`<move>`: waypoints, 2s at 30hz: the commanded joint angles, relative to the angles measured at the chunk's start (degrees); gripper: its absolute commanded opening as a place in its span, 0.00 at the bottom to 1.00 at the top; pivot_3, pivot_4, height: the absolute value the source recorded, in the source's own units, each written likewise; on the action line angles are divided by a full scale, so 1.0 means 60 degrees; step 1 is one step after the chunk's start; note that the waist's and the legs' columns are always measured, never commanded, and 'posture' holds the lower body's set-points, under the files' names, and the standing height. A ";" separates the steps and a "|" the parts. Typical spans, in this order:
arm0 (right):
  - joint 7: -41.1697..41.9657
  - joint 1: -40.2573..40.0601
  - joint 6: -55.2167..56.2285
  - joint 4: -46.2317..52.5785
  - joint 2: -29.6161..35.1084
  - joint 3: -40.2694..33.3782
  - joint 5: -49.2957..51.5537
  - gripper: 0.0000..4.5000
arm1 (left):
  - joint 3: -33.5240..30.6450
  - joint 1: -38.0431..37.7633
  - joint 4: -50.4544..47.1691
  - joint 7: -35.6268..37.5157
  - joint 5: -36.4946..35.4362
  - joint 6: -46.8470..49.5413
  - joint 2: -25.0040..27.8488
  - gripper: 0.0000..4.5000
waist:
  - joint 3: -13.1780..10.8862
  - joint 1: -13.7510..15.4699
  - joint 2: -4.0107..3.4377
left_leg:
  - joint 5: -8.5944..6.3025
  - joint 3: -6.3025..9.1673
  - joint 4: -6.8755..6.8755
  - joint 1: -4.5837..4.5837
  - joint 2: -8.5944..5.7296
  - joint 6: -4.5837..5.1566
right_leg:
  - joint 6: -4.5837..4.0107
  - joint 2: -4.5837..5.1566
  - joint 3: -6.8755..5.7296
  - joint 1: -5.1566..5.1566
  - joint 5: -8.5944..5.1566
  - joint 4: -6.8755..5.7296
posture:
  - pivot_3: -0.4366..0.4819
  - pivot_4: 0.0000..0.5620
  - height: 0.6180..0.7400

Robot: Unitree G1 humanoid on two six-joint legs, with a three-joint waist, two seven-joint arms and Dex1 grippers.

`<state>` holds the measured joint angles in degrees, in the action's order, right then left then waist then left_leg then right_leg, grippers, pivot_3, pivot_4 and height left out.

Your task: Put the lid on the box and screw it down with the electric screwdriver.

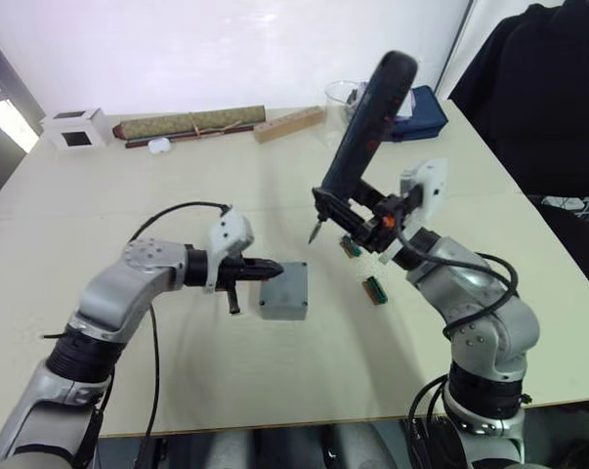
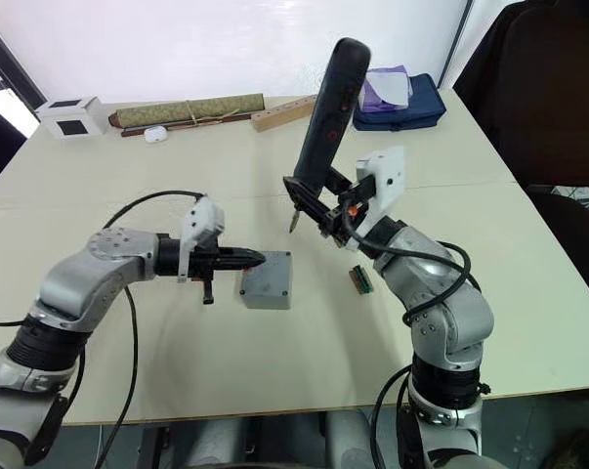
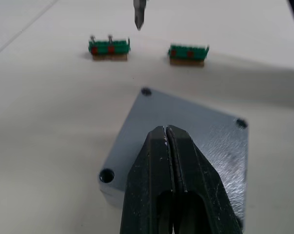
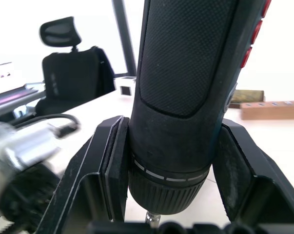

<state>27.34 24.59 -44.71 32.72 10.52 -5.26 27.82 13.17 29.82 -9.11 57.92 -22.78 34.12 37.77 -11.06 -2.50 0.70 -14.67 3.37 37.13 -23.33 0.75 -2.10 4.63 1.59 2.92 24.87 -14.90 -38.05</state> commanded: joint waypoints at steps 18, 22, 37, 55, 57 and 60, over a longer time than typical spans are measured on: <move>-0.0226 -0.0713 0.2132 -0.0268 0.0595 0.1505 -0.1046 0.47 | 0.0395 -0.0179 0.0480 0.0015 0.0961 -0.0655 -0.0460 0.00 | 0.0007 0.0021 0.0005 | 0.0000 0.0004 0.0004 0.0052 -0.0001 0.0001 | 0.0001 0.0001 -0.0001 -0.0060 0.0000 0.0004 | 0.48 0.27 1.00; -0.0217 -0.0697 0.2337 -0.0512 0.0593 0.1613 -0.1160 0.47 | 0.0412 -0.0152 0.0509 0.0015 0.0986 -0.0669 -0.0486 0.00 | 0.0007 0.0020 0.0005 | 0.0000 0.0004 0.0005 0.0053 -0.0001 0.0001 | 0.0001 0.0001 -0.0001 -0.0060 0.0000 0.0004 | 0.48 0.27 1.00; -0.0024 -0.1201 0.1764 -0.1091 0.1650 0.3025 -0.2219 0.47 | 0.0489 -0.0367 0.0434 -0.0018 0.1111 -0.0650 -0.0501 0.00 | 0.0054 0.0010 0.0018 | -0.0006 0.0005 -0.0015 0.0192 0.0001 0.0010 | -0.0007 0.0000 -0.0003 -0.0201 -0.0020 0.0021 | 0.48 0.27 1.00; -0.0392 -0.1064 0.1464 -0.1860 0.1272 0.3036 -0.2269 0.47 | 0.0415 -0.0629 0.0277 -0.0131 0.1160 -0.0541 -0.0557 0.00 | 0.0230 0.0012 0.0039 | -0.0018 0.0011 -0.0053 0.0329 0.0011 0.0025 | -0.0027 -0.0003 -0.0008 -0.0346 -0.0086 0.0078 | 0.48 0.27 1.00; -0.0377 -0.1069 0.1473 -0.1845 0.1270 0.3053 -0.2271 0.47 | 0.0404 -0.0686 0.0216 -0.0154 0.1162 -0.0514 -0.0545 0.00 | 0.0231 0.0012 0.0039 | -0.0018 0.0013 -0.0055 0.0329 0.0013 0.0025 | -0.0027 -0.0003 -0.0008 -0.0348 -0.0087 0.0081 | 0.48 0.27 1.00; -0.0326 -0.1046 0.1492 -0.1787 0.1266 0.3150 -0.2291 0.47 | 0.0349 -0.0792 0.0081 -0.0205 0.1131 -0.0440 -0.0515 0.00 | 0.0232 0.0013 0.0039 | -0.0018 0.0014 -0.0057 0.0329 0.0014 0.0025 | -0.0026 -0.0003 -0.0009 -0.0348 -0.0089 0.0084 | 0.48 0.27 1.00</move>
<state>24.98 20.21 -32.69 25.60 17.70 11.93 14.78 14.62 26.59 -8.16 56.89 -16.85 29.89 33.95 -9.66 -2.42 0.94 -14.78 3.46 36.79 -21.36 0.84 -1.95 4.48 1.58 2.87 22.78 -15.43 -37.54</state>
